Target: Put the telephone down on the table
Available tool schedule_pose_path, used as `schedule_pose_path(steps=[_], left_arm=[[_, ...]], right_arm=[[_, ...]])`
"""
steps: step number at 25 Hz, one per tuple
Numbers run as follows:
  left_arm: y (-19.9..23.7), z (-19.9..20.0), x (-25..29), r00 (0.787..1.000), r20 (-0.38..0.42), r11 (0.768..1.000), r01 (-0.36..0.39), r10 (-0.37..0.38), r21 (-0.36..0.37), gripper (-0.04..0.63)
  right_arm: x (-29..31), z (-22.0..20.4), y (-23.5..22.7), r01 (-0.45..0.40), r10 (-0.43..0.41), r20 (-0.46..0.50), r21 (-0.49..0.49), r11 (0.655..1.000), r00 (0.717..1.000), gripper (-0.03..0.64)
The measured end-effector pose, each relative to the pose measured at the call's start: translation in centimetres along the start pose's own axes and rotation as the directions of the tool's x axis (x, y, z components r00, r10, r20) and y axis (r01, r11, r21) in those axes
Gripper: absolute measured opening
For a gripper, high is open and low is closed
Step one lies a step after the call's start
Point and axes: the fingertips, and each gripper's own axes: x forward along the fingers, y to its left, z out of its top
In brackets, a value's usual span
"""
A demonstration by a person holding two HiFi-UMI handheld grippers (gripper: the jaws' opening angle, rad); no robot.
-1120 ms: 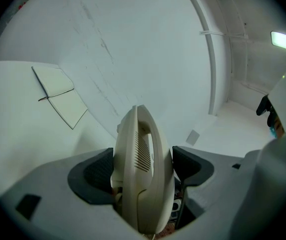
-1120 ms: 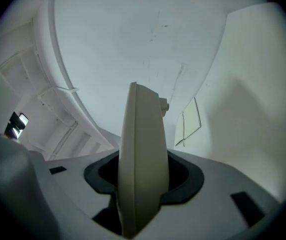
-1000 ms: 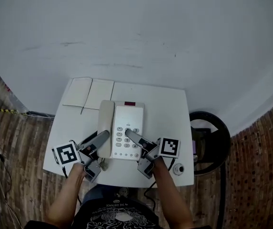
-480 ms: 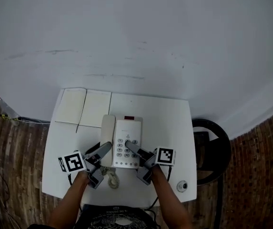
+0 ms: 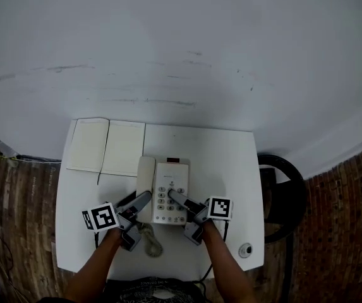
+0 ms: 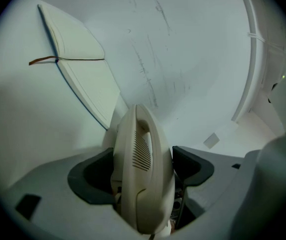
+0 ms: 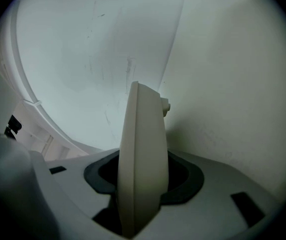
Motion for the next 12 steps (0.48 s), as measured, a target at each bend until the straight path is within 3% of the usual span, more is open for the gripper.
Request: schedule_pose_path(steps=[12], left_arm=[[0.97, 0.52, 0.8, 1.0, -0.018, 1.0, -0.024, 0.023, -0.018, 0.362]], right_arm=[[0.72, 0.81, -0.98, 0.059, -0.059, -0.009, -0.023, 0.998, 0.998, 0.193]])
